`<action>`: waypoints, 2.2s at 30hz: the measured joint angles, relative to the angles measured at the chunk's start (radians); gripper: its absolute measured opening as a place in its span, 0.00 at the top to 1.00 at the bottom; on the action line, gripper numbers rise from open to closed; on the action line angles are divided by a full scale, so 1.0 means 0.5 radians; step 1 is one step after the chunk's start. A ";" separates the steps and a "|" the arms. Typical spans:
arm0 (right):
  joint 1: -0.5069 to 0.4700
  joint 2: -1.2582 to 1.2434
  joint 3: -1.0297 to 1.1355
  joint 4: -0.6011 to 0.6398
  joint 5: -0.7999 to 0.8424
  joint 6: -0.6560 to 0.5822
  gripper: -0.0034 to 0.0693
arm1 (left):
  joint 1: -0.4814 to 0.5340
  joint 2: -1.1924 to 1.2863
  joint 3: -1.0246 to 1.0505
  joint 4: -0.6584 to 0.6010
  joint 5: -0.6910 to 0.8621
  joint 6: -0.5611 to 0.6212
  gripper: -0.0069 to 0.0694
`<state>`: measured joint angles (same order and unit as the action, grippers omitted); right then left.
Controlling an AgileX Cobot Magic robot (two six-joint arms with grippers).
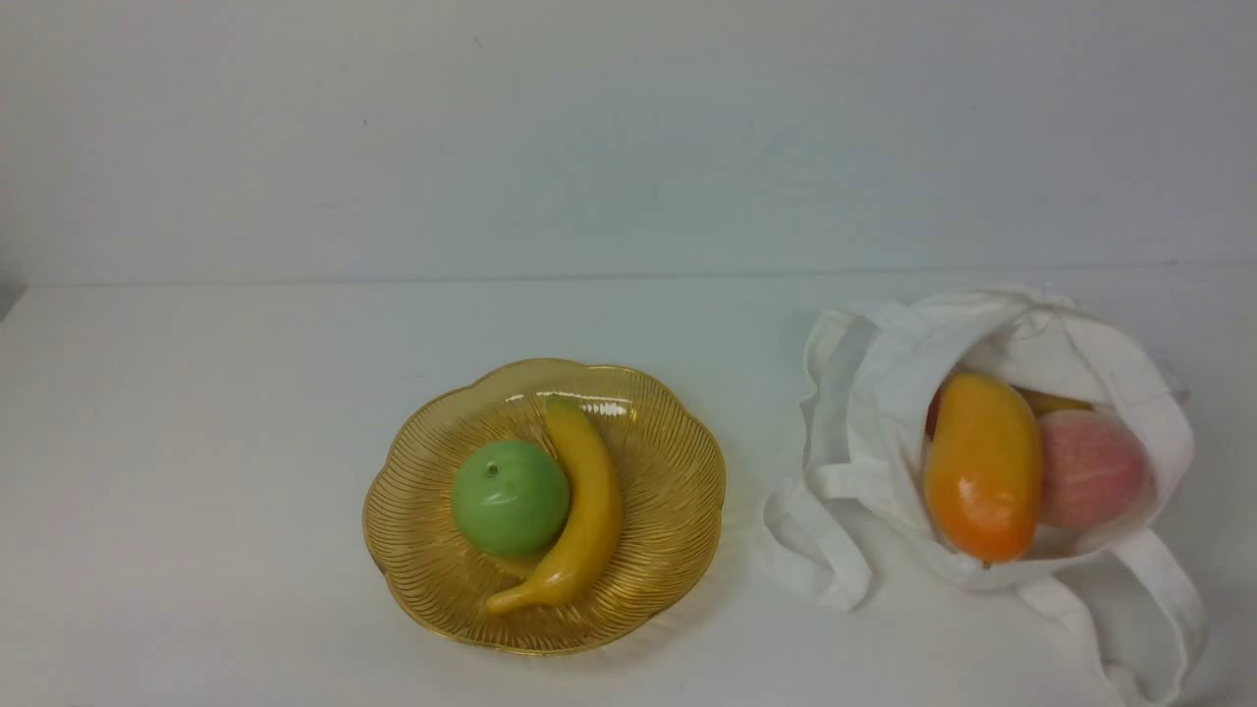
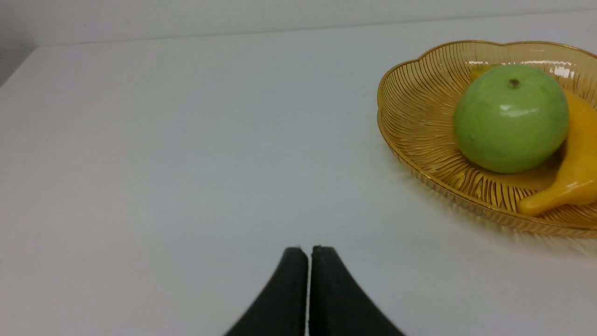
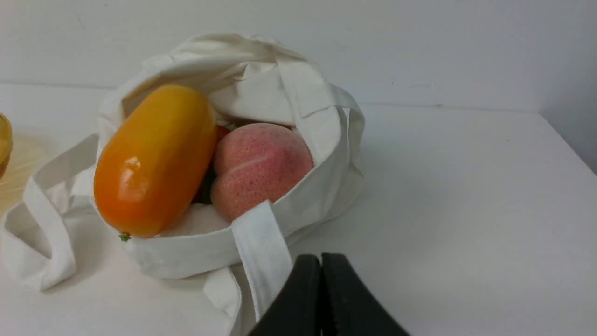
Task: Take the fruit out of the cloth bag on the white table and place them on a plate.
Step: 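Reach into the bag and grasp a fruit with the right gripper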
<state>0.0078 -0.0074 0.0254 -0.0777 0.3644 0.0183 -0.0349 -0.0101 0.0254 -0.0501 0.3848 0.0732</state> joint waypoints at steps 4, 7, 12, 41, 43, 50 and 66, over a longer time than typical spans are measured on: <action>0.000 0.000 0.000 0.000 0.000 0.000 0.97 | 0.000 0.000 0.000 0.000 0.000 0.000 0.92; 0.000 0.000 0.000 0.000 0.000 0.000 0.97 | 0.000 0.000 0.000 0.000 0.000 0.000 0.92; 0.000 0.000 0.000 0.000 0.000 0.000 0.97 | 0.000 0.000 0.000 0.000 0.000 0.000 0.92; 0.000 0.000 0.010 0.791 -0.665 0.341 0.97 | 0.000 0.000 0.000 0.000 0.000 0.000 0.92; 0.000 0.000 0.010 0.809 -0.729 0.363 0.97 | 0.000 0.000 0.000 0.000 0.000 0.000 0.92; 0.029 0.090 -0.420 0.875 -0.549 0.376 0.97 | 0.000 0.000 0.000 0.000 0.000 0.000 0.92; 0.058 1.978 -1.732 0.803 1.069 -0.235 0.94 | 0.000 0.000 0.000 0.000 0.000 0.000 0.92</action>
<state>0.0367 0.9814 -0.8406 0.3237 0.8988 -0.0989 -0.0349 -0.0101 0.0254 -0.0501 0.3848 0.0732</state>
